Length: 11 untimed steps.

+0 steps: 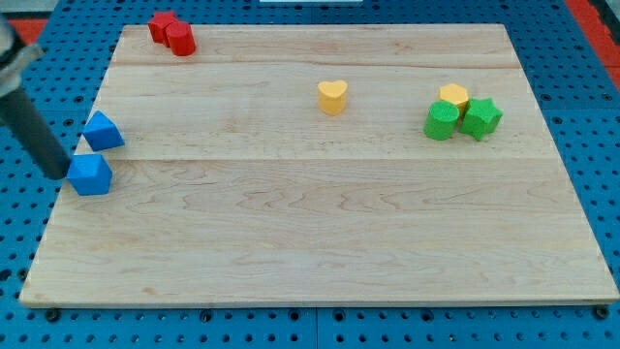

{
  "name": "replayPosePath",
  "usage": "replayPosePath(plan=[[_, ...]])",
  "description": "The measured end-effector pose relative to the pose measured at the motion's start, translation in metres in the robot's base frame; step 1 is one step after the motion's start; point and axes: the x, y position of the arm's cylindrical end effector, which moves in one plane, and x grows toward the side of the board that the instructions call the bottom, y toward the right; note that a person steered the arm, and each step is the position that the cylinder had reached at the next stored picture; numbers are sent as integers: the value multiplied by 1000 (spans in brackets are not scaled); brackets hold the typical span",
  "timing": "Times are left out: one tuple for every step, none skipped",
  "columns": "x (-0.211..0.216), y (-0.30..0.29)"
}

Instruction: Move the cube vertically to the bottom of the triangle

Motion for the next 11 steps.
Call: replayPosePath(plan=[[2, 30], [-3, 32], [-18, 42], [-3, 71], [44, 78], [66, 79], [59, 120], [79, 156], [105, 132], [102, 80], [80, 68]])
